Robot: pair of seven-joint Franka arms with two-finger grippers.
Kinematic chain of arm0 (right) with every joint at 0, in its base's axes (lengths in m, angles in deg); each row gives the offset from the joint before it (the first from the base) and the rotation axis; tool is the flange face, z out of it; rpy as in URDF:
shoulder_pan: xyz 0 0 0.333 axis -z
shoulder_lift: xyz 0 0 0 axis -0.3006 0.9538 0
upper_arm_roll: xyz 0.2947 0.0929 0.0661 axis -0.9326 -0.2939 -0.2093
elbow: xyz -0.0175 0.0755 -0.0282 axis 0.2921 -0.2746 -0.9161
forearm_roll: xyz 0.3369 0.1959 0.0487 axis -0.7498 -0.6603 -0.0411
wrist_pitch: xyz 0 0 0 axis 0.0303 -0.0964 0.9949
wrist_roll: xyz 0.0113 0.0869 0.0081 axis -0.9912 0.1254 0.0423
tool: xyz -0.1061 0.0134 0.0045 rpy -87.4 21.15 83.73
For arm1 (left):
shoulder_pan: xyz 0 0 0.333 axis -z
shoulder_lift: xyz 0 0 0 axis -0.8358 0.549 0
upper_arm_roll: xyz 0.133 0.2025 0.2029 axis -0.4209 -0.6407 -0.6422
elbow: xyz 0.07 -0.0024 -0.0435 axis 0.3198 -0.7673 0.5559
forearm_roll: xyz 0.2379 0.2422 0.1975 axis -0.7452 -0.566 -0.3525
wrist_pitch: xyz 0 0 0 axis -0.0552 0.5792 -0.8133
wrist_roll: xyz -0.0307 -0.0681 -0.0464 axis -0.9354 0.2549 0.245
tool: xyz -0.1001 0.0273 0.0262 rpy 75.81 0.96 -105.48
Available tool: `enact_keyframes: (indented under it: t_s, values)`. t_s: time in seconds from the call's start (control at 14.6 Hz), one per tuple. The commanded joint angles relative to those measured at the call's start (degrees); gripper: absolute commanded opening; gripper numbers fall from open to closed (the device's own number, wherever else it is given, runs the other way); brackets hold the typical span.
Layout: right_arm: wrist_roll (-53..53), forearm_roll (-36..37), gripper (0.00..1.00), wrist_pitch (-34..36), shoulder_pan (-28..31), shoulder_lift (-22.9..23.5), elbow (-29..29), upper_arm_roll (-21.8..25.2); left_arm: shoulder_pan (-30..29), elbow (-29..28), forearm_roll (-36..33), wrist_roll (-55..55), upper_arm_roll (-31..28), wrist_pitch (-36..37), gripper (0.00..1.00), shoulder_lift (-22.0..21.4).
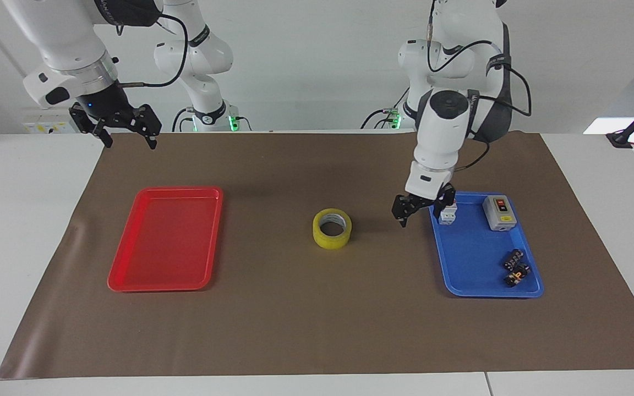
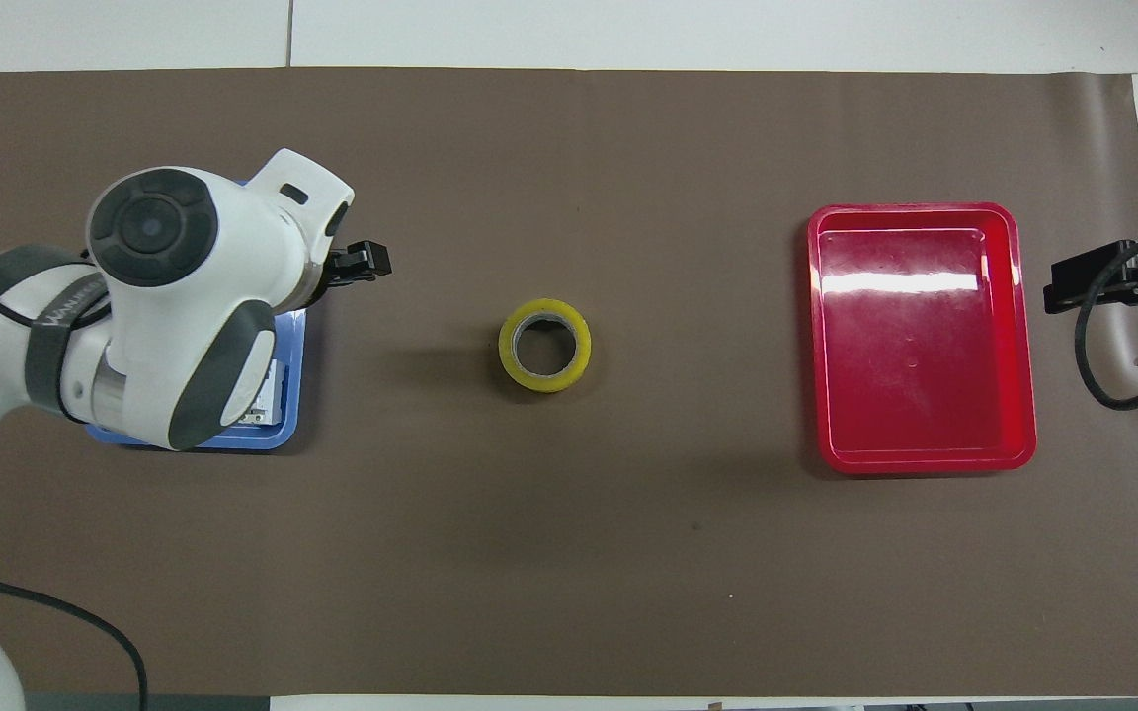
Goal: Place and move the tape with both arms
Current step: 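Release the tape on the table and withdraw the left gripper, then grasp the yellow tape with the right gripper while the left gripper retracts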
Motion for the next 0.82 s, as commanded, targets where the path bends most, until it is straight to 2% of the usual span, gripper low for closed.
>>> enact_keyframes:
  t_s: [0.0, 0.14, 0.34, 0.55, 0.62, 0.76]
  values:
    - [-1.94, -0.36, 1.00, 1.13, 0.01, -0.54, -0.39, -0.77, -5.36, 2.32, 5.54, 9.48, 0.16, 5.55, 1.00, -2.79]
    - [-1.86, -0.88, 1.00, 2.54, 0.01, -0.45, -0.03, -3.31, -8.62, 7.15, 6.79, 15.38, -0.02, 12.05, 1.00, -2.53]
    - [1.55, -1.06, 1.00, -0.08, -0.08, 0.59, -0.82, -10.95, -11.97, 12.70, 6.97, 20.84, -0.10, 19.44, 1.00, -2.44]
    - [9.53, -0.97, 1.00, -4.73, -0.17, 7.70, 1.62, -19.83, -13.90, 17.27, 6.97, 23.75, -0.19, 25.16, 1.00, -2.09]
    - [13.83, -0.89, 1.00, -8.40, -1.39, 10.77, 2.07, -22.20, -14.43, 18.07, 6.97, 24.54, -0.28, 26.40, 1.00, -2.09]
    - [17.47, -0.45, 1.00, -15.62, -6.12, 14.65, 1.64, -22.67, -14.96, 18.51, 6.97, 25.78, -0.45, 28.25, 1.00, -2.43]
